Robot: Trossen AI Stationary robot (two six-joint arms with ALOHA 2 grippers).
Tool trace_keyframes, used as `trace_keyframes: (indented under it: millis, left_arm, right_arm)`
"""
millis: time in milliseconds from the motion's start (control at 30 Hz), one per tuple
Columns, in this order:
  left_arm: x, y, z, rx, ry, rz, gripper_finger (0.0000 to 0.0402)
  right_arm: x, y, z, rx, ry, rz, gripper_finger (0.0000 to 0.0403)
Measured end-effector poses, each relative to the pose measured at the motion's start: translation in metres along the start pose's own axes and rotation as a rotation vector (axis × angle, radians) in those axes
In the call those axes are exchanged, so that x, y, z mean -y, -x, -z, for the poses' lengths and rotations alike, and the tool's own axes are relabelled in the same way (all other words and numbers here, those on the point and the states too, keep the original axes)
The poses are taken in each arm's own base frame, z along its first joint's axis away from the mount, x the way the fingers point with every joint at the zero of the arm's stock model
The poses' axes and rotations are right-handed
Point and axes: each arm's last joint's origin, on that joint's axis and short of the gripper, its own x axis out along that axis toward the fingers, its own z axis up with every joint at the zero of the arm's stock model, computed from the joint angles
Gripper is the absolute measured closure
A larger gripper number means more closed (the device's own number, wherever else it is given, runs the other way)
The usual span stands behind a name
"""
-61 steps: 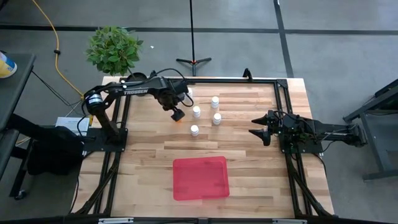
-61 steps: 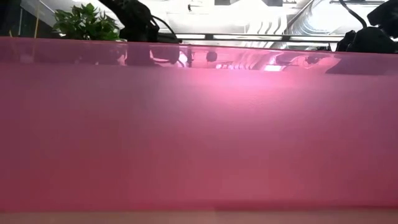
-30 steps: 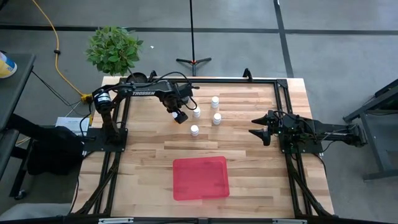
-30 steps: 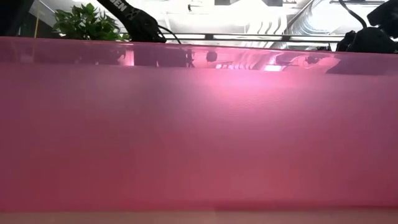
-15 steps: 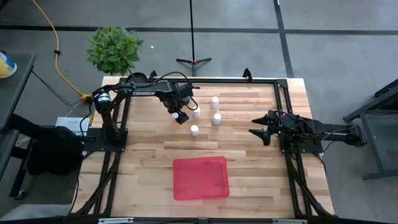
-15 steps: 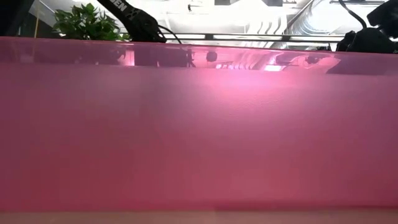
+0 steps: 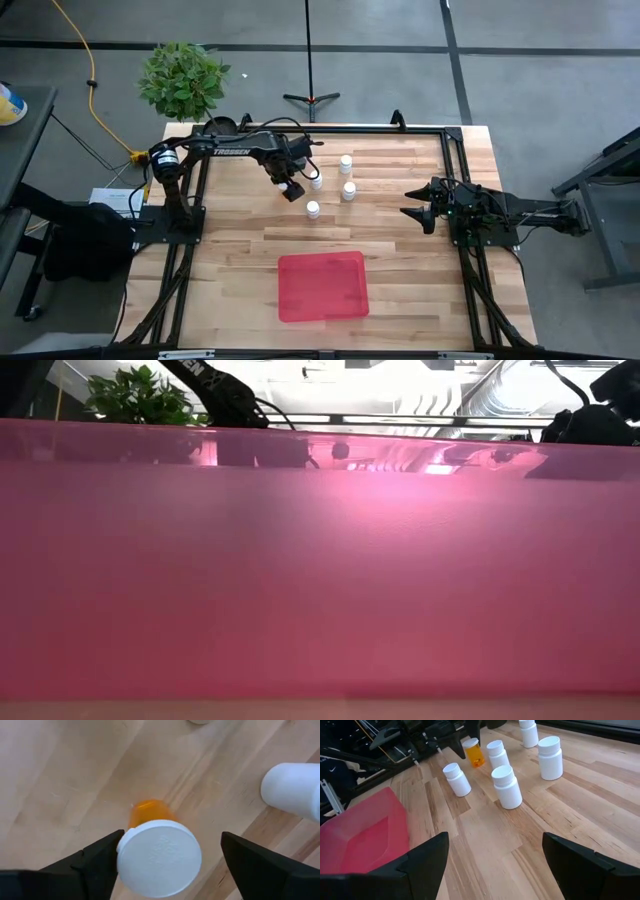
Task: Pick and place pill bottles into a basket
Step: Put the orange pill bottle into the red bin
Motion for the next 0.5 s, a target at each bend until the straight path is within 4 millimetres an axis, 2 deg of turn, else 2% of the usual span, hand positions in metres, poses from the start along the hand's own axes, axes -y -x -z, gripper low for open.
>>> trace_keyframes:
  millis: [500]
  left_arm:
    - [-0.0004,0.0,0.0016,-0.016,-0.007,-0.006,0.0151]
  right_arm:
    - [0.0,0.0,0.0,0.0,0.0,0.0,0.0091]
